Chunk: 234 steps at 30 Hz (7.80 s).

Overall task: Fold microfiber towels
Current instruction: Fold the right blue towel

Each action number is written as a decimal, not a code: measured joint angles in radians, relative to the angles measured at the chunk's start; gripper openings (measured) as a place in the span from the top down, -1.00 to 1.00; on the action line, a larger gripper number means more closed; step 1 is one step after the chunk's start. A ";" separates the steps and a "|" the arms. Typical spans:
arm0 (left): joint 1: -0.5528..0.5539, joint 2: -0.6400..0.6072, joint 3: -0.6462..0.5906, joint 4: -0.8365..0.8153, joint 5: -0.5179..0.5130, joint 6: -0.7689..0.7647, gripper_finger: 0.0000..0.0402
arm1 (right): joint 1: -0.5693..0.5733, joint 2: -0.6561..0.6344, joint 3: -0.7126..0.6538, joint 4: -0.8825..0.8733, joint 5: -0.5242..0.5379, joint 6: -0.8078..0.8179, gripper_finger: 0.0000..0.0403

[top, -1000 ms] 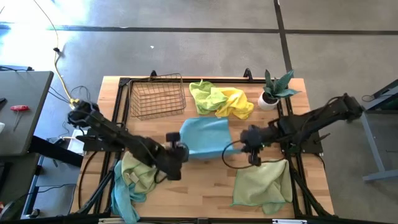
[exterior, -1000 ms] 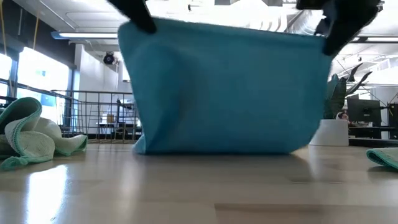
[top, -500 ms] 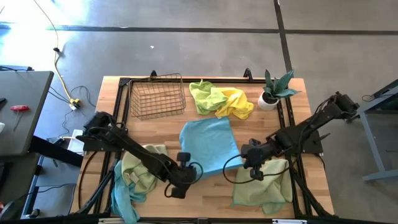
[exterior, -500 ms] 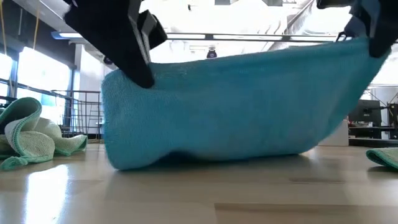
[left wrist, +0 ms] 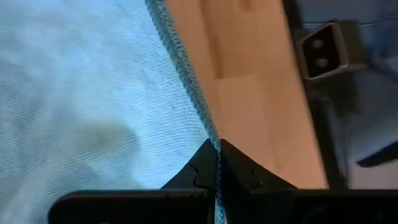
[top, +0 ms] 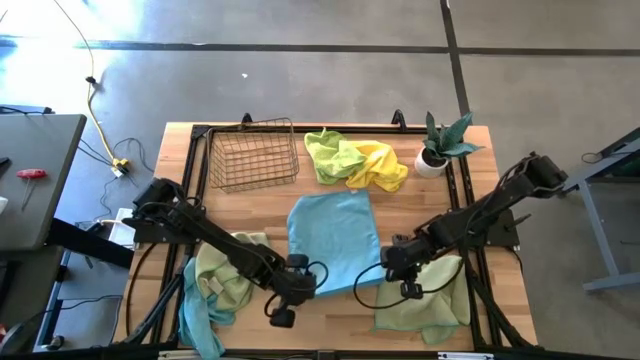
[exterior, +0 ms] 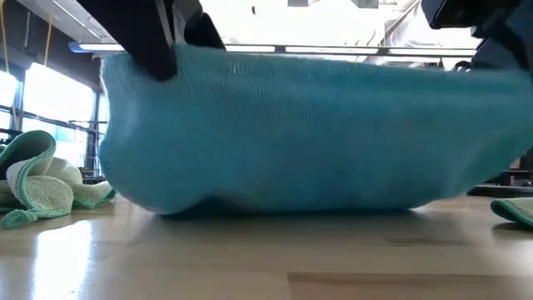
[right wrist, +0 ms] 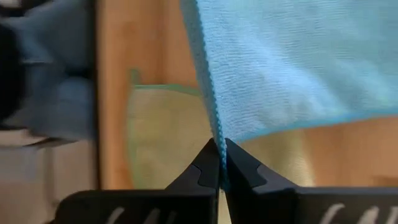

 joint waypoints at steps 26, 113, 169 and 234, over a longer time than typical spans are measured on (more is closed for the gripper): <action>0.134 0.001 -0.001 -0.336 -0.360 0.090 1.00 | -0.250 0.000 -0.002 -0.107 0.288 -0.328 1.00; 0.193 0.003 -0.305 0.066 -0.402 -0.196 0.62 | -0.182 0.220 -0.002 0.163 0.592 -0.042 0.20; 0.154 0.016 -0.325 0.258 -0.370 -0.358 0.69 | -0.446 -0.065 -0.498 0.710 0.444 0.049 0.16; 0.149 0.018 -0.326 0.261 -0.368 -0.329 0.69 | -0.495 0.164 -0.496 1.001 0.236 0.268 0.25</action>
